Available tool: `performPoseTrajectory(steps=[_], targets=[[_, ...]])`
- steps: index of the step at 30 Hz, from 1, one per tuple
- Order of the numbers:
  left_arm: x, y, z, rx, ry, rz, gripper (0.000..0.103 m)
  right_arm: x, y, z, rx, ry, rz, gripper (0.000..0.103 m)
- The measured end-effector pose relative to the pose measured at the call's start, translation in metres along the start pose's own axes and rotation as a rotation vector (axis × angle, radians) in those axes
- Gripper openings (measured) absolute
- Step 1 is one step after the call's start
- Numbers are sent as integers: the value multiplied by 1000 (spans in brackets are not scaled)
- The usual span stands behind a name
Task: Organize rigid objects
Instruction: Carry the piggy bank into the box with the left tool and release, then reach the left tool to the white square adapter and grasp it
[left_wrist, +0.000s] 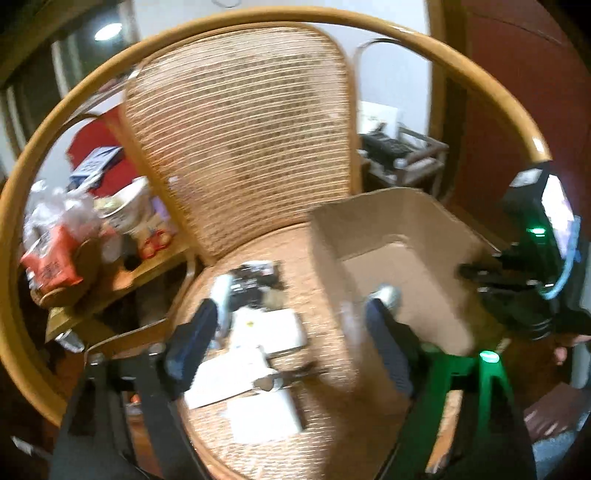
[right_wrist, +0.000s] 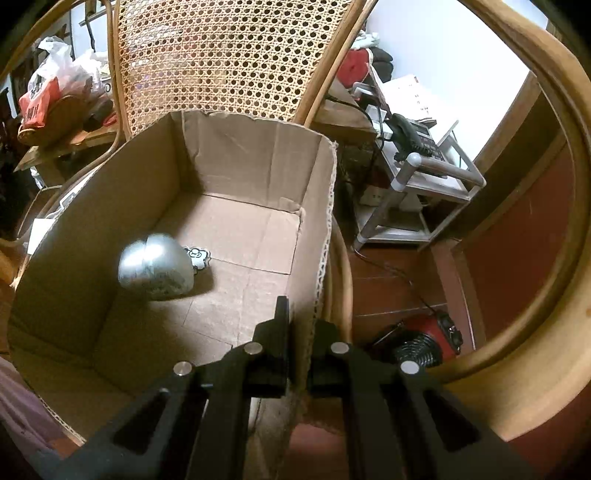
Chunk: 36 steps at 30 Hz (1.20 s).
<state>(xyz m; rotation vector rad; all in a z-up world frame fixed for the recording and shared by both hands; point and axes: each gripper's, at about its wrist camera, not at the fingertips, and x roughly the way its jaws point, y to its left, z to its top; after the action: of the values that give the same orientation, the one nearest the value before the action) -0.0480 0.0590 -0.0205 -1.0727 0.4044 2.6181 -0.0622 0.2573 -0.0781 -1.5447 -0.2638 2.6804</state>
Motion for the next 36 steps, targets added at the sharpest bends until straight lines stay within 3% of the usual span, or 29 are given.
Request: performPoseTrajectory(steps=[4, 9, 14, 19, 23, 29, 36], targets=[[-1, 19, -8, 11, -34, 121, 94, 0, 0, 0, 0, 1, 0, 8], [8, 37, -21, -20, 10, 158, 101, 1, 1, 1, -8, 0, -4, 8], [16, 44, -41, -40, 85, 121, 101, 1, 1, 1, -9, 0, -4, 8], [26, 45, -61, -97, 108, 141, 101, 1, 1, 1, -8, 0, -2, 8], [43, 47, -78, -124, 186, 96, 101, 1, 1, 1, -9, -1, -3, 8], [59, 54, -95, -155, 257, 106, 101, 1, 1, 1, -8, -1, -3, 8], [61, 44, -96, -143, 252, 41, 100, 1, 2, 1, -8, 0, -4, 8]])
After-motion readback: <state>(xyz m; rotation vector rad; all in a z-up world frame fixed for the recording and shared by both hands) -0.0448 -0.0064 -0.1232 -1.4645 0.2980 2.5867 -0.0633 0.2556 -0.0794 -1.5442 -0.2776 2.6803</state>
